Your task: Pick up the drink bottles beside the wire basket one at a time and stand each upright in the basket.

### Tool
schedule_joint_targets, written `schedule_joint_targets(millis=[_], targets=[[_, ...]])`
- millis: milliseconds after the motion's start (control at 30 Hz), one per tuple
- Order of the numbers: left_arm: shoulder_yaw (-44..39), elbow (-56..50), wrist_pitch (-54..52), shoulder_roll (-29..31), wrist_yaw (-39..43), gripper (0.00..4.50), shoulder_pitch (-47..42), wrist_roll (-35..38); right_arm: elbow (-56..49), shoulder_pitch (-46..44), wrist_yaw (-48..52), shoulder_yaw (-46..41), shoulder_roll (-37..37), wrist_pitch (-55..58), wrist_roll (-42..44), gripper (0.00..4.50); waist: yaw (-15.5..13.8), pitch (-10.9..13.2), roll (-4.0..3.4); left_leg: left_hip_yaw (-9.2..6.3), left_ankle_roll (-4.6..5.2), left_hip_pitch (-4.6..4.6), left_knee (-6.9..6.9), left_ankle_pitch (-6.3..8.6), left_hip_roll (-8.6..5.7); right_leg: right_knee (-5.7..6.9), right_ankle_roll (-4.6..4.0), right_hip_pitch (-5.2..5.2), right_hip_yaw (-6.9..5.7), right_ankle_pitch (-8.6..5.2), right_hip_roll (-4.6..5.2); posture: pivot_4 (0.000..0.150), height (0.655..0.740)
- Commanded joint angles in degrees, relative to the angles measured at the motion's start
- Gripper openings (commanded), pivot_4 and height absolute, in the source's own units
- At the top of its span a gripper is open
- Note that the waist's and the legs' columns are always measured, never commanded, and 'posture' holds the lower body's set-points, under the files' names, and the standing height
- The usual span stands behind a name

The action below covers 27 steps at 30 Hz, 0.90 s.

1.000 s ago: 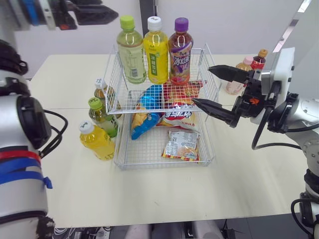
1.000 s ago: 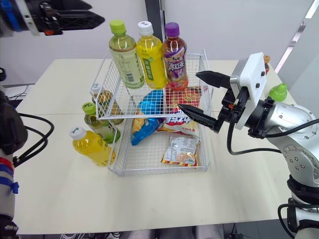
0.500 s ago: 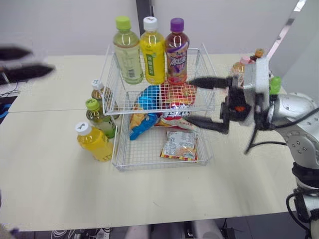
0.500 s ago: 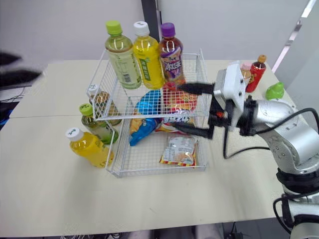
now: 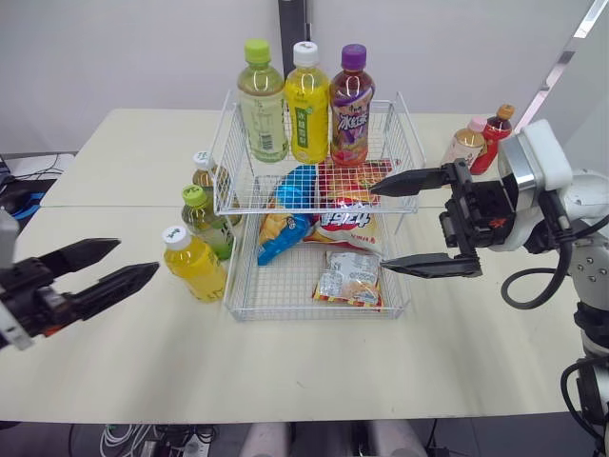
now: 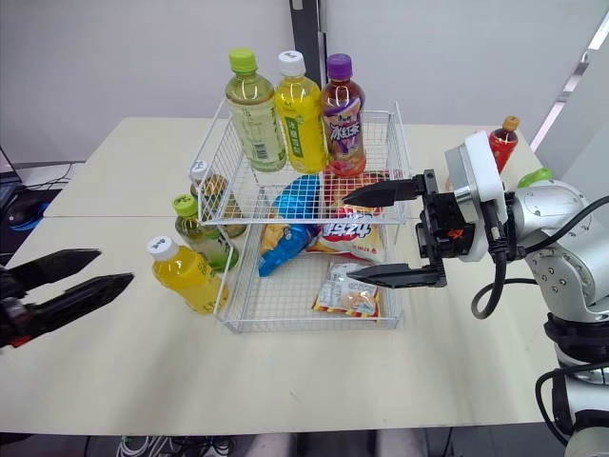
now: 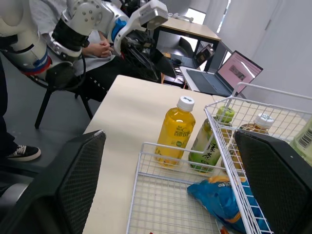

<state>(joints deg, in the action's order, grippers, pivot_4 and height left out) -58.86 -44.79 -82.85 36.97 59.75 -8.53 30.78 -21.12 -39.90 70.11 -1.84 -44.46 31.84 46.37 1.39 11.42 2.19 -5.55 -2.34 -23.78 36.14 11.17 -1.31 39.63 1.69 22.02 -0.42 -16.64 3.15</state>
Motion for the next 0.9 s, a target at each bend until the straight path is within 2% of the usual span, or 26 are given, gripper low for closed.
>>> schedule_joint_targets(millis=[33,133,233,367,533,633,900], targets=[[4.24,-6.51,3.53,-5.95,-11.09,4.49,-0.50,-1.50,-1.74,-0.72,0.23,-0.98,-0.15,0.39,1.37,4.50,0.06,-0.03,0.06,0.01,0.00,0.00,0.00,0.00,0.00,-0.01,0.00,-0.01,0.03,0.00,0.00,0.150,0.7400],[8.32,-8.89,5.10,-11.20,-19.65,4.49,-2.11,-2.87,-2.07,-0.67,0.07,-1.14,-0.40,0.74,1.51,4.50,0.02,-0.04,0.06,0.03,0.00,-0.01,-0.02,0.00,0.01,-0.05,-0.02,0.00,0.03,0.03,0.00,0.150,0.7400],[13.27,-9.89,7.13,-13.17,-26.17,4.49,-2.57,-4.36,-2.29,-0.80,-0.02,-1.18,-0.50,1.03,1.49,4.50,0.00,-0.04,0.06,0.02,-0.01,-0.01,-0.03,0.01,0.01,-0.04,-0.05,0.00,0.01,0.05,-0.02,0.150,0.7400],[18.87,-9.38,9.04,-14.12,-33.35,4.49,-3.46,-6.31,-2.47,-0.93,0.02,-1.17,-0.53,1.24,1.26,4.50,0.00,-0.04,0.05,0.04,0.00,-0.01,-0.04,0.01,0.00,-0.05,-0.05,0.00,0.01,0.05,-0.04,0.150,0.7400],[24.51,-7.86,12.17,-14.08,-38.01,4.49,-2.86,-7.12,-2.61,-0.92,-0.21,-0.76,-0.21,1.07,0.83,4.50,-0.02,-0.04,0.05,0.05,0.00,-0.01,-0.05,0.01,-0.01,-0.07,-0.05,0.00,0.01,0.05,-0.05,0.150,0.7400],[25.88,-7.19,12.79,-14.38,-39.63,3.96,-2.39,-6.76,-2.77,-0.80,-0.34,-0.75,-0.20,1.10,0.76,4.50,-0.02,-0.04,0.05,0.05,0.00,-0.02,-0.06,0.01,-0.02,-0.08,-0.05,0.00,0.01,0.05,-0.05,0.150,0.7400],[27.15,-6.31,15.25,-13.99,-41.38,1.46,-0.07,-5.86,-3.16,-0.32,-0.95,-0.91,-0.22,1.13,0.71,4.50,-0.08,-0.04,0.05,0.05,0.00,-0.04,-0.08,0.01,-0.01,-0.18,-0.05,0.00,0.00,0.05,-0.05,0.150,0.7400]])
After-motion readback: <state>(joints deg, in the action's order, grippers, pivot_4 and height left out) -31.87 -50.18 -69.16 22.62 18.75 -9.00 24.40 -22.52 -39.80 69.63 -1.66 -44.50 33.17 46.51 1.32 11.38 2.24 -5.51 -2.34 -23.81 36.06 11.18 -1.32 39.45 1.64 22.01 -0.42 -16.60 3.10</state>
